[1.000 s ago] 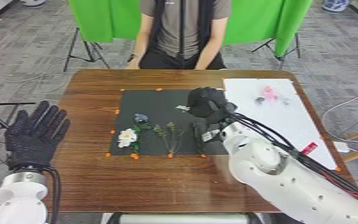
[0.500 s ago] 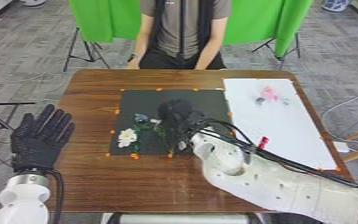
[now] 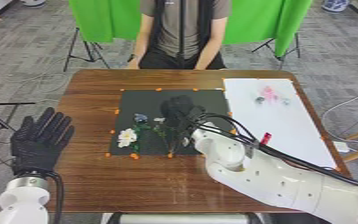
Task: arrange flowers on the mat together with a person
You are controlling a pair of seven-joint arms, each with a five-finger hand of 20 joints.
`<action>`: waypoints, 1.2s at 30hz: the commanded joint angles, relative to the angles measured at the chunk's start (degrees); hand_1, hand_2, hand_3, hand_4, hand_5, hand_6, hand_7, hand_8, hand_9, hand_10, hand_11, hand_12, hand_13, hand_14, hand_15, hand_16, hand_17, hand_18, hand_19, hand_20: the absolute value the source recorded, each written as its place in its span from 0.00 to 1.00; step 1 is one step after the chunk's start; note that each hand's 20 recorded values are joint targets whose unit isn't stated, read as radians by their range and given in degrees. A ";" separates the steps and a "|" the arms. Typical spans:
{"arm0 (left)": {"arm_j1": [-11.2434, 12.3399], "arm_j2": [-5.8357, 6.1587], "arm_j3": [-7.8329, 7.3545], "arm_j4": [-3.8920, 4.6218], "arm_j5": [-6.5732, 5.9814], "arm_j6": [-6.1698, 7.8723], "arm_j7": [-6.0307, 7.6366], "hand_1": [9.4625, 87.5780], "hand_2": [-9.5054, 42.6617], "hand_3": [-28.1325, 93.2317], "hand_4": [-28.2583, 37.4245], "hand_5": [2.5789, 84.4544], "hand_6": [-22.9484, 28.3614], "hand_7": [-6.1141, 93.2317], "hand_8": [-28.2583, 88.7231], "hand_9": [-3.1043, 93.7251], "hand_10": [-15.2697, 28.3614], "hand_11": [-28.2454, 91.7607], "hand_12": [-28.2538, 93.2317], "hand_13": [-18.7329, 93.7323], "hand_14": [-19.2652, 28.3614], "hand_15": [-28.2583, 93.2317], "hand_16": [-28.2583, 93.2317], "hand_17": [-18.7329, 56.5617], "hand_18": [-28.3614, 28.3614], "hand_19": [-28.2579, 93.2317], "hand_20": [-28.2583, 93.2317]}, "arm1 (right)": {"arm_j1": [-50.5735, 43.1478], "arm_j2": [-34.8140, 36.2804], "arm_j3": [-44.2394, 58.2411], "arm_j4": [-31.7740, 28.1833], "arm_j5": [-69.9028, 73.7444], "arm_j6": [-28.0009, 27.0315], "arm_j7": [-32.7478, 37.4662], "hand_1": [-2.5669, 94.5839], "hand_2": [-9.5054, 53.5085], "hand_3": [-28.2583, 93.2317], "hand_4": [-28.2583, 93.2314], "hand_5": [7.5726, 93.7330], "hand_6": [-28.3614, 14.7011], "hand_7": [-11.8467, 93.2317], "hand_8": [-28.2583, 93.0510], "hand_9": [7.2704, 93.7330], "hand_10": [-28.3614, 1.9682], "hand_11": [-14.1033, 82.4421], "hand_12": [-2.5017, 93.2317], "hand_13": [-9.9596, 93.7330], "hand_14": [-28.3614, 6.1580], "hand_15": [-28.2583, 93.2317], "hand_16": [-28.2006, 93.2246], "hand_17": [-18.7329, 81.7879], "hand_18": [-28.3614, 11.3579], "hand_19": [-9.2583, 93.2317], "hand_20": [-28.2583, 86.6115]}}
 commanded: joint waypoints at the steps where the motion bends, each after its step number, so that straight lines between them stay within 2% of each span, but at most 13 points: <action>1: 0.96 -0.21 0.00 -0.13 -2.65 -0.17 0.75 0.27 0.46 0.82 0.00 0.51 0.59 0.26 0.14 0.45 0.69 0.42 0.30 0.43 0.70 0.49 0.15 0.19 0.72 0.53 0.31 | -0.88 0.44 0.83 -0.96 -1.29 -1.88 0.23 0.65 0.02 0.77 0.00 0.66 0.73 0.52 0.20 0.83 0.68 0.25 0.47 0.71 0.71 0.57 0.62 0.55 0.34 0.77 0.58; 2: 0.81 -0.17 0.04 -0.17 -3.57 -0.45 1.02 0.27 0.46 0.81 0.00 0.51 0.59 0.26 0.14 0.45 0.69 0.42 0.30 0.43 0.70 0.49 0.15 0.19 0.72 0.53 0.31 | -1.12 0.38 1.11 -0.86 -1.41 -2.17 0.09 0.65 0.01 0.77 0.00 0.66 0.72 0.50 0.19 0.82 0.68 0.24 0.45 0.70 0.71 0.57 0.62 0.55 0.34 0.77 0.58; 5: 0.94 -0.22 -0.05 -0.16 -3.06 -0.40 1.07 0.27 0.46 0.81 0.00 0.51 0.59 0.26 0.14 0.45 0.69 0.42 0.30 0.43 0.70 0.49 0.15 0.19 0.72 0.53 0.31 | -1.66 0.61 1.58 -1.19 -1.01 -2.90 0.15 0.64 0.00 0.77 0.00 0.63 0.72 0.47 0.18 0.80 0.67 0.22 0.42 0.68 0.71 0.56 0.61 0.53 0.33 0.76 0.57; 8: 1.14 -0.18 -0.16 -0.25 -3.38 -0.20 1.32 0.27 0.46 0.81 0.00 0.51 0.59 0.26 0.14 0.45 0.69 0.42 0.30 0.43 0.70 0.49 0.15 0.19 0.72 0.53 0.31 | -2.47 0.72 2.41 -1.43 -1.19 -3.30 0.20 0.64 0.00 0.78 0.00 0.63 0.71 0.45 0.18 0.78 0.67 0.22 0.41 0.68 0.71 0.56 0.61 0.53 0.33 0.75 0.56; 13: 1.12 -0.14 -0.04 -0.20 -3.55 -0.29 1.32 0.27 0.46 0.82 0.00 0.51 0.59 0.26 0.14 0.45 0.69 0.42 0.30 0.43 0.70 0.49 0.15 0.19 0.72 0.53 0.31 | -3.75 1.21 3.98 -2.22 -1.11 -4.17 0.22 0.63 0.00 0.78 0.00 0.61 0.71 0.40 0.18 0.73 0.64 0.26 0.34 0.67 0.70 0.56 0.60 0.52 0.32 0.75 0.55; 18: 1.56 0.18 -0.15 -0.36 -4.08 -0.42 2.04 0.27 0.46 0.82 0.00 0.51 0.59 0.26 0.14 0.45 0.69 0.42 0.30 0.43 0.70 0.50 0.15 0.19 0.72 0.53 0.31 | -6.15 2.82 7.62 -5.31 0.38 -5.32 0.78 0.59 0.00 0.81 0.00 0.60 0.70 0.37 0.17 0.68 0.60 0.33 0.26 0.65 0.67 0.58 0.57 0.51 0.31 0.75 0.54; 20: 1.87 0.08 -0.37 -0.08 -3.11 -1.89 1.70 0.27 0.46 0.82 0.00 0.51 0.59 0.26 0.14 0.45 0.69 0.42 0.30 0.43 0.70 0.50 0.15 0.19 0.72 0.53 0.31 | -7.45 3.98 9.99 -7.70 2.31 -7.27 0.63 0.56 0.00 0.82 0.00 0.58 0.67 0.35 0.12 0.65 0.57 0.35 0.23 0.64 0.64 0.59 0.55 0.50 0.30 0.75 0.53; 22: 2.16 -0.14 -0.72 0.02 -2.45 -3.06 1.39 0.27 0.46 0.82 0.00 0.51 0.59 0.26 0.14 0.45 0.69 0.41 0.30 0.43 0.69 0.49 0.15 0.19 0.72 0.53 0.31 | -8.79 4.84 12.60 -9.86 3.49 -8.89 0.56 0.54 0.00 0.84 0.00 0.56 0.65 0.33 0.11 0.64 0.55 0.34 0.22 0.64 0.61 0.60 0.52 0.50 0.30 0.75 0.52; 25: 1.98 -0.47 -0.71 0.11 -1.91 -3.28 1.14 0.27 0.46 0.82 0.00 0.51 0.58 0.25 0.14 0.45 0.68 0.41 0.30 0.43 0.69 0.49 0.15 0.19 0.72 0.53 0.31 | -11.86 6.34 17.47 -13.66 7.12 -8.94 0.61 0.51 0.00 0.86 0.00 0.53 0.62 0.32 0.12 0.61 0.52 0.33 0.22 0.62 0.56 0.61 0.46 0.49 0.30 0.73 0.50; 27: 1.82 -0.41 -0.55 0.20 -1.74 -3.58 1.07 0.26 0.46 0.82 0.00 0.51 0.58 0.25 0.14 0.45 0.69 0.41 0.29 0.43 0.69 0.49 0.15 0.19 0.72 0.52 0.31 | -16.02 7.24 23.75 -16.70 12.50 -10.66 -2.12 0.46 0.01 0.86 0.00 0.50 0.61 0.31 0.13 0.58 0.49 0.32 0.22 0.60 0.53 0.60 0.44 0.48 0.30 0.71 0.48; 30: 1.80 -0.68 -0.87 0.41 -0.16 -4.23 0.40 0.27 0.46 0.82 0.00 0.51 0.58 0.25 0.14 0.45 0.68 0.41 0.30 0.42 0.69 0.48 0.15 0.19 0.72 0.52 0.31 | -21.74 7.78 32.35 -20.37 20.34 -13.01 -4.84 0.37 0.04 0.83 0.01 0.41 0.59 0.28 0.14 0.50 0.42 0.30 0.22 0.54 0.46 0.59 0.41 0.44 0.28 0.66 0.44; 33: 1.68 -0.86 -0.88 0.50 -0.66 -4.36 0.63 0.26 0.46 0.82 0.00 0.50 0.58 0.25 0.14 0.44 0.68 0.41 0.30 0.42 0.69 0.48 0.16 0.19 0.72 0.52 0.31 | -26.70 8.06 40.18 -22.32 28.34 -15.11 -8.47 0.32 0.07 0.82 0.02 0.38 0.57 0.26 0.15 0.46 0.38 0.27 0.22 0.50 0.42 0.56 0.39 0.42 0.27 0.63 0.42; 36: 1.53 -0.82 -1.04 0.57 -0.19 -4.45 0.33 0.26 0.46 0.82 0.00 0.50 0.58 0.25 0.14 0.44 0.68 0.41 0.30 0.42 0.69 0.48 0.16 0.19 0.72 0.52 0.31 | -32.00 6.97 49.99 -23.22 39.74 -21.10 -11.24 0.29 0.12 0.80 0.02 0.35 0.56 0.24 0.16 0.41 0.37 0.24 0.22 0.45 0.38 0.52 0.38 0.39 0.28 0.57 0.39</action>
